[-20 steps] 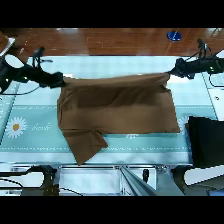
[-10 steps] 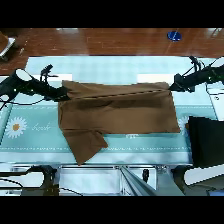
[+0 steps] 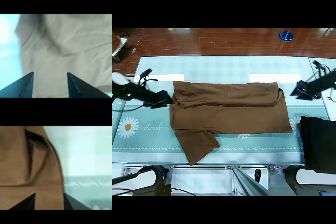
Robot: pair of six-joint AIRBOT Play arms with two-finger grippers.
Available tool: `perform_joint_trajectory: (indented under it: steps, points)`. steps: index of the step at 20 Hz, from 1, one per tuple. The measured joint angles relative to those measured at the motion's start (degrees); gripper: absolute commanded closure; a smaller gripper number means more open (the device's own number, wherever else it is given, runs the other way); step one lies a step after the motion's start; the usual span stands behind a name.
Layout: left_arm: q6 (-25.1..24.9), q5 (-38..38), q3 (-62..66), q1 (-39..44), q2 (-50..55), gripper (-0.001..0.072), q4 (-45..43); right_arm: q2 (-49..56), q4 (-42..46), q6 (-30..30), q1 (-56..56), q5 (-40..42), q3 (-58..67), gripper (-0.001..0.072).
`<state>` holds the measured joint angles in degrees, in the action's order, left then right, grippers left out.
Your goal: Fold the shirts.
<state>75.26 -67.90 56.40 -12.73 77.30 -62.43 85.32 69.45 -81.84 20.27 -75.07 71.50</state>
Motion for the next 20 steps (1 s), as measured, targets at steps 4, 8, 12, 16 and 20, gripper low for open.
perform_joint_trajectory:
  steps: [4, 8, 12, 16, 20]
  points:
    - [-0.2, -0.6, -13.8, -6.9, -11.6, 0.0198, 0.1, -13.4, -0.9, -0.4, 4.1, 7.0, -18.8, 0.0304]
    - [1.3, 0.2, -26.4, -13.6, -19.4, 0.0198, 3.6, -24.4, -7.0, 1.9, 5.8, 13.1, -33.9, 0.0304]
    - [-0.6, 0.0, -33.6, -14.1, -20.8, 0.0199, 9.8, -28.8, -12.3, 4.0, 6.3, 14.1, -39.5, 0.0304]
    - [-2.0, 1.6, -37.2, -9.1, -20.3, 0.0200, 13.2, -30.1, -15.1, 4.3, 6.4, 14.0, -41.0, 0.0304]
    - [-2.4, 4.9, -38.4, -2.1, -19.0, 0.0521, 15.1, -30.4, -15.1, 2.1, 6.4, 14.8, -41.4, 0.0304]
